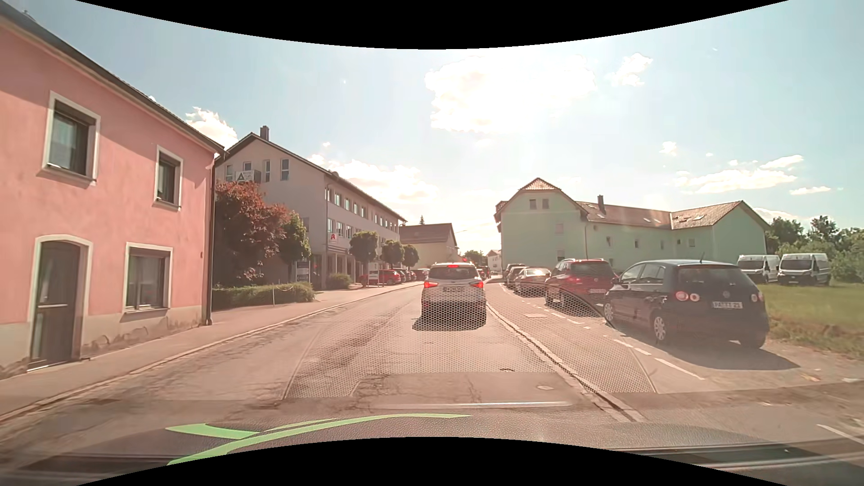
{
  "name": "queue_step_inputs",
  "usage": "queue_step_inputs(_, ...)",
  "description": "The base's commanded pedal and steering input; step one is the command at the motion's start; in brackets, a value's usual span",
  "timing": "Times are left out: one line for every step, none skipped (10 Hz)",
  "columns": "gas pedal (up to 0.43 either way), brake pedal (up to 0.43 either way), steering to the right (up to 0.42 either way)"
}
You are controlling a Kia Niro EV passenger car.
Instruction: Follow the waypoints while adhering to traffic rules and regulations
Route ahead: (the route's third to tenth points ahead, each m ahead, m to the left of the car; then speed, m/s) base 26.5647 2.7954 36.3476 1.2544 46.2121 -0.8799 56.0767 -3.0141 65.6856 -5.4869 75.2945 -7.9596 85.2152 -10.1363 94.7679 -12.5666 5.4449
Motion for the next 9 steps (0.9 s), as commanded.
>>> queue_step_inputs(0.0, 0.03, 0.02)
queue_step_inputs(0.0, 0.012, 0.026)
queue_step_inputs(0.0, 0.012, 0.029)
queue_step_inputs(0.0, 0.012, 0.029)
queue_step_inputs(0.0, 0.012, 0.029)
queue_step_inputs(0.0, 0.006, 0.027)
queue_step_inputs(0.0, 0.006, 0.025)
queue_step_inputs(0.0, 0.0, 0.023)
queue_step_inputs(0.0, 0.0, 0.021)
